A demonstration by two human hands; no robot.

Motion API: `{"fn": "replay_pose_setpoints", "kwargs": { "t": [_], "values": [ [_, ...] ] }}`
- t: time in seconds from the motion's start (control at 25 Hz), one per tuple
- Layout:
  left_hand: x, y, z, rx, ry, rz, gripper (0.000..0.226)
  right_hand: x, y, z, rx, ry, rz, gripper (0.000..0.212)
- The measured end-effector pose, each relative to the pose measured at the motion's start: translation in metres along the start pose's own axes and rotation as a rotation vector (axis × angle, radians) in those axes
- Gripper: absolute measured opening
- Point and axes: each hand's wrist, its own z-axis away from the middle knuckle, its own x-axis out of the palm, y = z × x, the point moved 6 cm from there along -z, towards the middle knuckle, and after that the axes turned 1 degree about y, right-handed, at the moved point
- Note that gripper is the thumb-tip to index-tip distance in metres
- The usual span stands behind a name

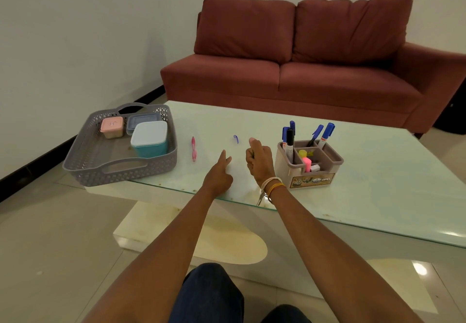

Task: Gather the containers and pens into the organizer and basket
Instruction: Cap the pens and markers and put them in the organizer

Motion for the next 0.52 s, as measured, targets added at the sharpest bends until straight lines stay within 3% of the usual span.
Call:
{"fn": "replay_pose_setpoints", "kwargs": {
  "t": [0.12,0.24,0.32,0.4,0.52],
  "values": [
    [0.017,0.018,0.002,0.02,-0.065,-0.194,0.084,-0.004,-0.045,0.009,-0.143,-0.093,-0.074,0.06],
    [0.049,0.055,0.003,0.068,-0.22,-0.062,0.12,-0.055,-0.107,0.001,-0.423,0.145,-0.147,0.052],
    [0.068,0.083,0.0,0.108,-0.259,0.118,0.131,-0.094,-0.126,-0.017,-0.484,0.286,-0.208,0.049],
    [0.081,0.103,-0.005,0.171,-0.249,0.224,0.125,-0.118,-0.12,-0.04,-0.395,0.305,-0.193,0.048],
    [0.089,0.109,-0.013,0.243,-0.155,0.337,0.092,-0.129,-0.088,-0.065,-0.211,0.234,-0.143,0.048]
  ]
}}
